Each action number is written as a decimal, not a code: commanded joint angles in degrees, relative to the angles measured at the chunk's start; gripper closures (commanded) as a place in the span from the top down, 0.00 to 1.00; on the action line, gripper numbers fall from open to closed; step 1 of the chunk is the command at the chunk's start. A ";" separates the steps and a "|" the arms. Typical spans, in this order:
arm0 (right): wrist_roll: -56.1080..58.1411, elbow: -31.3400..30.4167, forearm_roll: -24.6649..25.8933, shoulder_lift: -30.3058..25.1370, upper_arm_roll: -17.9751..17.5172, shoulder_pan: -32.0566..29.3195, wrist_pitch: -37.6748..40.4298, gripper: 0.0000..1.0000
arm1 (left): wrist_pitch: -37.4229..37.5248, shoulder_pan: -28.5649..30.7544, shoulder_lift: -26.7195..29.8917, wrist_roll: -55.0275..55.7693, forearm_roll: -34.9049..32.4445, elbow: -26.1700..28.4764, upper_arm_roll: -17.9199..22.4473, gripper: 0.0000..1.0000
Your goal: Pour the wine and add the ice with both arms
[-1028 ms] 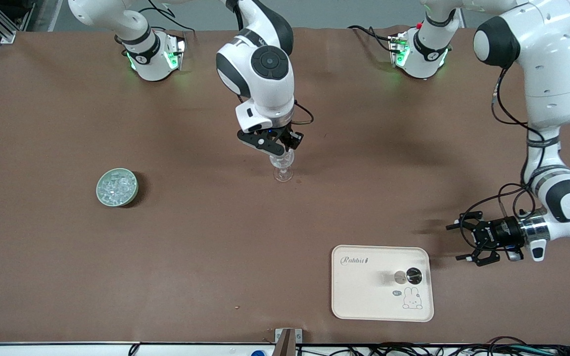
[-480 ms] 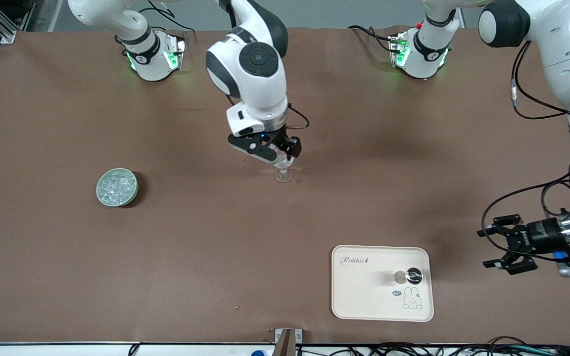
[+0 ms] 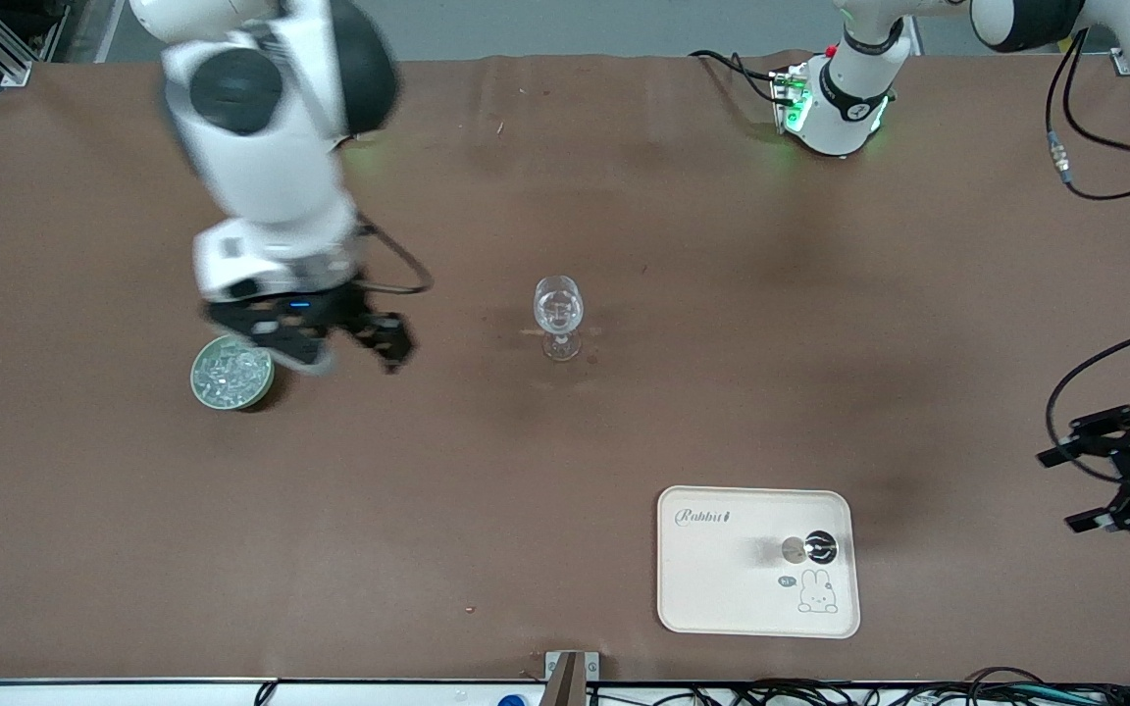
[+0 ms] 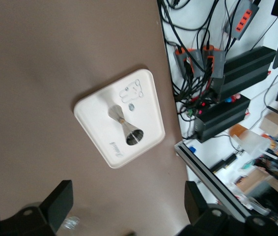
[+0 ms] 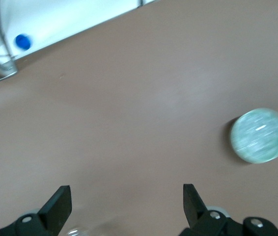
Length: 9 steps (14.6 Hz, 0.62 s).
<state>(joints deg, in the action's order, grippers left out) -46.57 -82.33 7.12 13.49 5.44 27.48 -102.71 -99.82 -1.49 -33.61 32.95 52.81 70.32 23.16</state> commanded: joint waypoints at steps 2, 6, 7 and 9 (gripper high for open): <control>15.41 -1.96 0.17 -6.62 -1.57 -12.86 4.70 1.00 | 0.24 -0.88 8.81 -8.31 -18.31 2.88 -7.23 1.00; 33.00 -1.96 -1.32 -11.02 -1.92 -22.89 10.66 1.00 | 4.19 -1.06 15.31 -20.98 -35.28 4.64 -14.01 1.00; 35.47 -1.96 -3.15 -11.99 -2.01 -24.82 12.25 1.00 | 4.20 -0.97 17.77 -23.44 -38.72 6.57 -15.76 1.00; 41.01 -1.96 -7.46 -13.05 -2.10 -28.17 14.63 1.00 | 4.20 -0.97 22.95 -26.61 -42.51 10.78 -17.79 1.00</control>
<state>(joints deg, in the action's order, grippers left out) -9.70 -82.32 2.61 2.95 4.94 2.57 -89.28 -95.43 -2.68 -17.56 10.41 14.02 74.32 7.19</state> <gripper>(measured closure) 0.000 0.000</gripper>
